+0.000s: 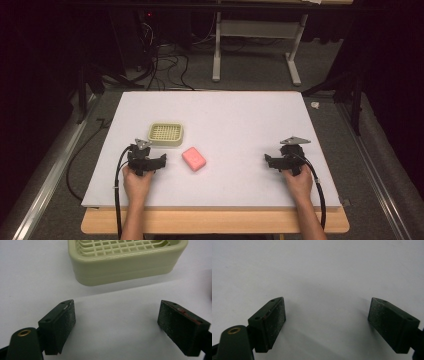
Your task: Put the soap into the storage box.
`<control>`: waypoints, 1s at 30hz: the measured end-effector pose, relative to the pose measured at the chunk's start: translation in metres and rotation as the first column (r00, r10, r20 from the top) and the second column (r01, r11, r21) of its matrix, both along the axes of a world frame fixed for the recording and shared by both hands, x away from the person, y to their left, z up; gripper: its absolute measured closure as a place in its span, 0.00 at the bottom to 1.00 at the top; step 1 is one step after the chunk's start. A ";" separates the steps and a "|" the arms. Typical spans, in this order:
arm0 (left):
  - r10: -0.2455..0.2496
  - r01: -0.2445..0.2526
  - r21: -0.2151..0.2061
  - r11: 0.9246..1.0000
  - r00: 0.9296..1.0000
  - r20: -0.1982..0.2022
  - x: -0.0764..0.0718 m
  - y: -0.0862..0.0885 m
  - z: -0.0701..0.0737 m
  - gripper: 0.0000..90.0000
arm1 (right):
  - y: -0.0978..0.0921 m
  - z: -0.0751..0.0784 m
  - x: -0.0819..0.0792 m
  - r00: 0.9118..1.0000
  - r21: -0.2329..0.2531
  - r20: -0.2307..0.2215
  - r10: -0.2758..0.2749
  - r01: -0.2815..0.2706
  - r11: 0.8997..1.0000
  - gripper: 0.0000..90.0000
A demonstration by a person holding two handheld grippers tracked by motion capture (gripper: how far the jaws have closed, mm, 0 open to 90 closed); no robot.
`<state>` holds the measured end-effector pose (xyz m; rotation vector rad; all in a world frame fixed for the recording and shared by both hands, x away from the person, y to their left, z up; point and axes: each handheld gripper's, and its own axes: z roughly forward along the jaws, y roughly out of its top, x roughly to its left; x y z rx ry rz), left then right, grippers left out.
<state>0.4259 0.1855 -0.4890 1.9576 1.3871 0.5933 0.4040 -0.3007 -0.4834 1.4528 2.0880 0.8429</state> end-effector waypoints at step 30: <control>0.022 -0.022 -0.001 1.000 1.000 -0.002 0.001 0.001 0.000 0.16 | 0.000 0.000 0.000 1.000 0.000 0.000 0.000 0.000 1.000 0.17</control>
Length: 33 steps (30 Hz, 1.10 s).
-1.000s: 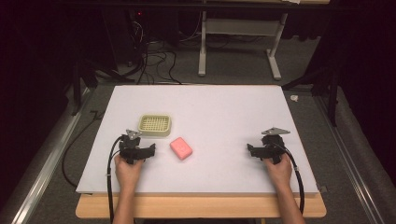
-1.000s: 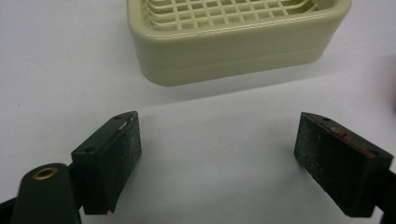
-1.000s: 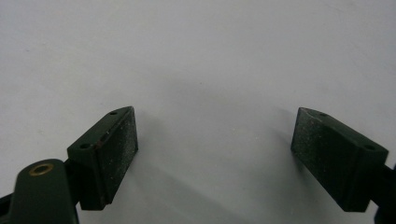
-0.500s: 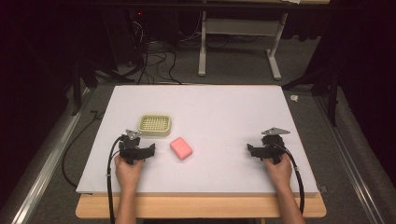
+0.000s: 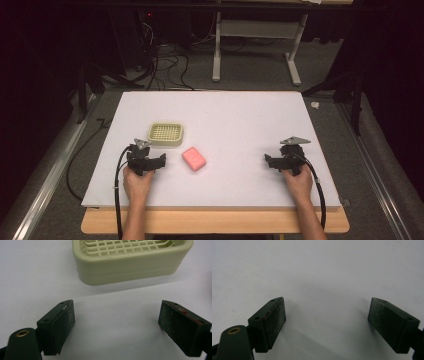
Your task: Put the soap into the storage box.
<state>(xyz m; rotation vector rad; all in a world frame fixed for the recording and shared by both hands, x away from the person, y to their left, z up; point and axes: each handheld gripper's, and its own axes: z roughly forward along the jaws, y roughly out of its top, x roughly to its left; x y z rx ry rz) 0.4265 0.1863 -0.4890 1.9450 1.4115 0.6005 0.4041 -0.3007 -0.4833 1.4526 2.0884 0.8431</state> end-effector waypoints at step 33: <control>-0.117 0.130 -0.120 0.984 0.987 0.112 -0.035 -0.009 0.030 0.17 | 0.000 0.000 0.000 1.000 -0.003 0.002 0.004 -0.004 1.000 0.17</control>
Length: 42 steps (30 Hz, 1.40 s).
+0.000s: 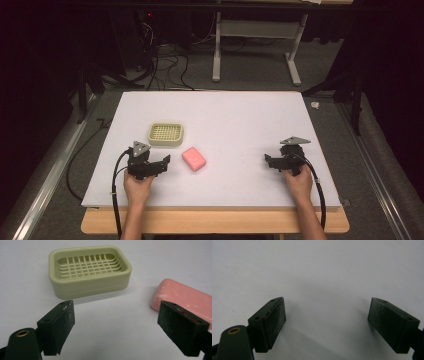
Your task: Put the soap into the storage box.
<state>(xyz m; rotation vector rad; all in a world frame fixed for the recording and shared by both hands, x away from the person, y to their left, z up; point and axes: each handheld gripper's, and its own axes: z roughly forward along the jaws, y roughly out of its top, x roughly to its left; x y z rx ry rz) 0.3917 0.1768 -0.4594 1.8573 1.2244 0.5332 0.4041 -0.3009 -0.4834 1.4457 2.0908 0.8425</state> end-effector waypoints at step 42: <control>-0.270 0.271 0.087 0.959 0.963 -0.024 0.003 -0.078 0.012 0.15 | 0.000 0.000 0.000 1.000 0.002 -0.002 -0.002 0.002 1.000 0.17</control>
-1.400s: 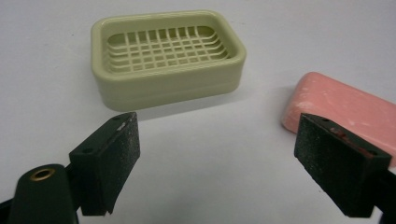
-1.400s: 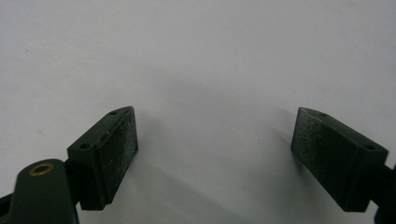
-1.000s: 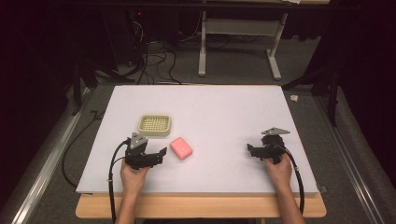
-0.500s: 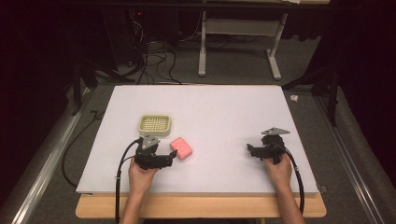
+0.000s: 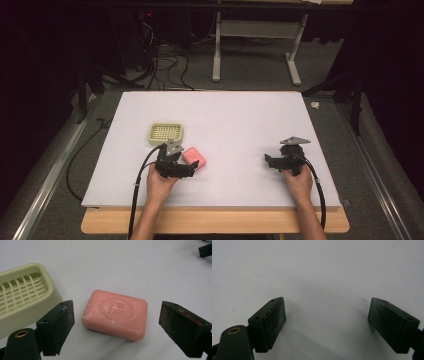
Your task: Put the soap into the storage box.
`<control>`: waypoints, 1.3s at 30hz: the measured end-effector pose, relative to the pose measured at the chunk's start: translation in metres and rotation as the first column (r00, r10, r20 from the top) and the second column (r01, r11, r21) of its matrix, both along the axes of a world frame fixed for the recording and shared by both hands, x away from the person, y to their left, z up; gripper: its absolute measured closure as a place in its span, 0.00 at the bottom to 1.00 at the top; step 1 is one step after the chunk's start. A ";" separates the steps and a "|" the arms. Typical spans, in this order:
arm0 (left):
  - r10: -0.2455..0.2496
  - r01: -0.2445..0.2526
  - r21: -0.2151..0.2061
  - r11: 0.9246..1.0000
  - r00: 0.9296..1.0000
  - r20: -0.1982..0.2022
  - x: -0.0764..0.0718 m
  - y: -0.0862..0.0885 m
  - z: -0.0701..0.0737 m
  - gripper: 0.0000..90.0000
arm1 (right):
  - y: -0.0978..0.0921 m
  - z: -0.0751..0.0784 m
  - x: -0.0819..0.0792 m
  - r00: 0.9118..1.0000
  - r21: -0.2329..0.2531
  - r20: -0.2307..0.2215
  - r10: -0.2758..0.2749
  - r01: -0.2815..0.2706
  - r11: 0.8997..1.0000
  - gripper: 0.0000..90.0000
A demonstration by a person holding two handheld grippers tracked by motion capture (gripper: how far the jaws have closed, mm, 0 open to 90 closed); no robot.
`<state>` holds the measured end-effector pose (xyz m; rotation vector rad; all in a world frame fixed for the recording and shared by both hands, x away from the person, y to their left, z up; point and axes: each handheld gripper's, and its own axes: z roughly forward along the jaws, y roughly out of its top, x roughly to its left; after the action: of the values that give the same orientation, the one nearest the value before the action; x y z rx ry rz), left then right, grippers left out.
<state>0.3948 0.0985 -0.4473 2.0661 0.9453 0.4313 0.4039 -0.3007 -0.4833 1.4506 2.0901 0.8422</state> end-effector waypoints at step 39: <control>-0.036 0.043 0.088 0.995 0.996 -0.080 0.028 -0.023 -0.039 0.08 | 0.000 0.000 0.000 1.000 -0.001 0.001 0.002 -0.002 1.000 0.17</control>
<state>0.4227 0.0753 -0.4861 2.1929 0.9449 0.3802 0.4038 -0.3007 -0.4833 1.4482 2.0911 0.8421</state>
